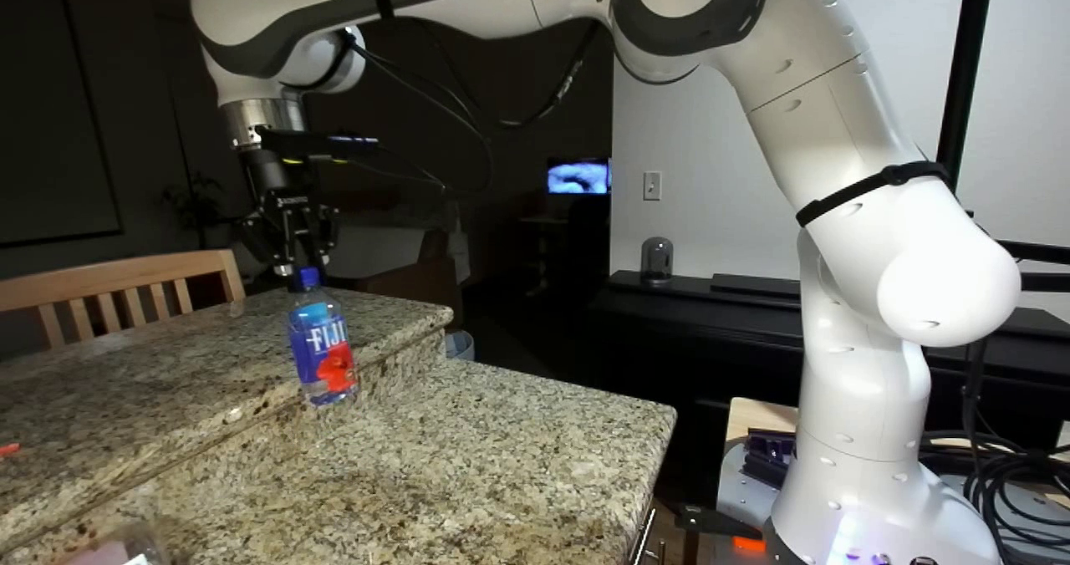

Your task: Pick the blue bottle and put it a step up on the counter

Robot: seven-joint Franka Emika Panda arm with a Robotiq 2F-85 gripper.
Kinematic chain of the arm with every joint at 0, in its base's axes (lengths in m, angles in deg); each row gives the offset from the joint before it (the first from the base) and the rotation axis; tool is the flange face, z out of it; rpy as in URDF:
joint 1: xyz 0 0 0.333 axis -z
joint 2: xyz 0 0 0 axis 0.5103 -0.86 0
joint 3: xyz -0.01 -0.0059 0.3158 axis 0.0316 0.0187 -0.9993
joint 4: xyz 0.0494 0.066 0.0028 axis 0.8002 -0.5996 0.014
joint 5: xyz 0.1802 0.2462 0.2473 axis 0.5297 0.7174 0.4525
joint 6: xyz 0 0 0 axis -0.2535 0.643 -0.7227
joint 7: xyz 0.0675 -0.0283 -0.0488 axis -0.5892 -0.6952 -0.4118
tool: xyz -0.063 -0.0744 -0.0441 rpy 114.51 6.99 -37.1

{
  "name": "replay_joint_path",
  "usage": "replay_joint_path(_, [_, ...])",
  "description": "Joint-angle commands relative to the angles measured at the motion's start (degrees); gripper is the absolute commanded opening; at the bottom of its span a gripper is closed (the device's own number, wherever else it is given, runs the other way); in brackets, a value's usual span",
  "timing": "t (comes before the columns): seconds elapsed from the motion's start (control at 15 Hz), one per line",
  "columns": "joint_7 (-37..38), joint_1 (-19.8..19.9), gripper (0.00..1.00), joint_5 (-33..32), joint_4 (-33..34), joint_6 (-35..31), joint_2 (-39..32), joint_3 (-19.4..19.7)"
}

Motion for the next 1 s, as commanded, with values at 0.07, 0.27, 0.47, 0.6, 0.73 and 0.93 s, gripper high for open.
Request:
replay_joint_path(0.07, [1.4, 0.2, 0.16, 0.9, 10.0, 6.7, -4.1, 0.4])
replay_joint_path(0.27, [1.6, 0.2, 0.16, 0.9, 14.4, 7.9, -6.5, 0.9])
replay_joint_path(0.47, [1.9, 0.3, 0.16, 0.9, 18.5, 7.4, -9.1, 1.5])
replay_joint_path(0.6, [2.4, 0.4, 0.16, 0.9, 20.4, 6.5, -10.6, 1.7])
replay_joint_path(0.73, [3.5, 0.2, 0.16, 0.3, 22.7, 6.5, -12.2, 2.2])
replay_joint_path(0.93, [4.6, 0.1, 0.16, 0.3, 26.3, 6.8, -14.8, 2.7])
